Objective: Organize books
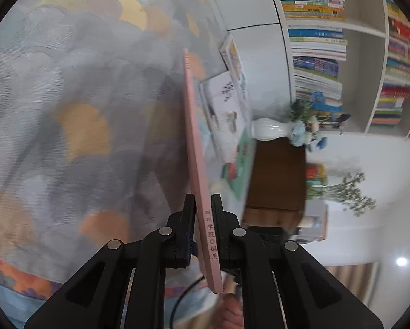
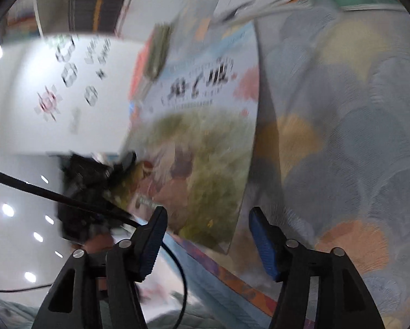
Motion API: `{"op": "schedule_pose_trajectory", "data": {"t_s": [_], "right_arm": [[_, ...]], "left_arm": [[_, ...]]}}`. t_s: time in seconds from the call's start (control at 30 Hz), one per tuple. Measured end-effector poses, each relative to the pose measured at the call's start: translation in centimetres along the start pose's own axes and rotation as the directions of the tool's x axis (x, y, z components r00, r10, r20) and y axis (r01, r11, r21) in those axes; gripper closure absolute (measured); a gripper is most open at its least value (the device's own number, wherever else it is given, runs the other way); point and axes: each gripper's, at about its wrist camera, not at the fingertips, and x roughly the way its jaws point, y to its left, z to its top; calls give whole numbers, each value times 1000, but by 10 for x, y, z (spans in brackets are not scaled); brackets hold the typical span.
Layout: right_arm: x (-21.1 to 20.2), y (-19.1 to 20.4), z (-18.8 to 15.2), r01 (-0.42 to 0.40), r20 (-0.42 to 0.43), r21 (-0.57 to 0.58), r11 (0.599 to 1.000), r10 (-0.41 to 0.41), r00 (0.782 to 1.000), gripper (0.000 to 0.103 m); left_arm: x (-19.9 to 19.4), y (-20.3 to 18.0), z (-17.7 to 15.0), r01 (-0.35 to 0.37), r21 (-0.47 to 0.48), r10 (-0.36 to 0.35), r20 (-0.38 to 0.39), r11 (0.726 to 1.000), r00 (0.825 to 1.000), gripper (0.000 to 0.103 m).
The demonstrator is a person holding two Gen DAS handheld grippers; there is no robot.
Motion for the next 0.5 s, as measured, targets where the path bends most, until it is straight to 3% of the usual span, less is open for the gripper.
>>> {"op": "schedule_pose_trajectory", "data": {"t_s": [0.13, 0.27, 0.3, 0.4, 0.43, 0.5], "right_arm": [[-2, -30, 5, -183, 57, 161, 970, 176, 983, 41], [12, -43, 10, -287, 100, 252, 924, 270, 958, 42], [15, -41, 12, -296, 108, 252, 921, 277, 955, 49], [30, -24, 20, -245, 97, 236, 940, 228, 969, 65], [34, -12, 22, -170, 90, 207, 963, 154, 984, 66], [37, 12, 24, -90, 94, 123, 988, 78, 993, 68]], "left_arm": [[0, 6, 6, 79, -82, -81, -22, 993, 996, 95], [-2, 8, 11, 93, -107, -99, -45, 990, 994, 95], [-2, 8, 13, 84, -103, -90, -57, 991, 994, 95], [-7, 0, 18, -19, -27, 18, -65, 999, 998, 96], [-11, -6, 20, -73, 28, 74, -52, 997, 996, 96], [-19, -17, 22, -156, 131, 161, -26, 979, 987, 96]]}}
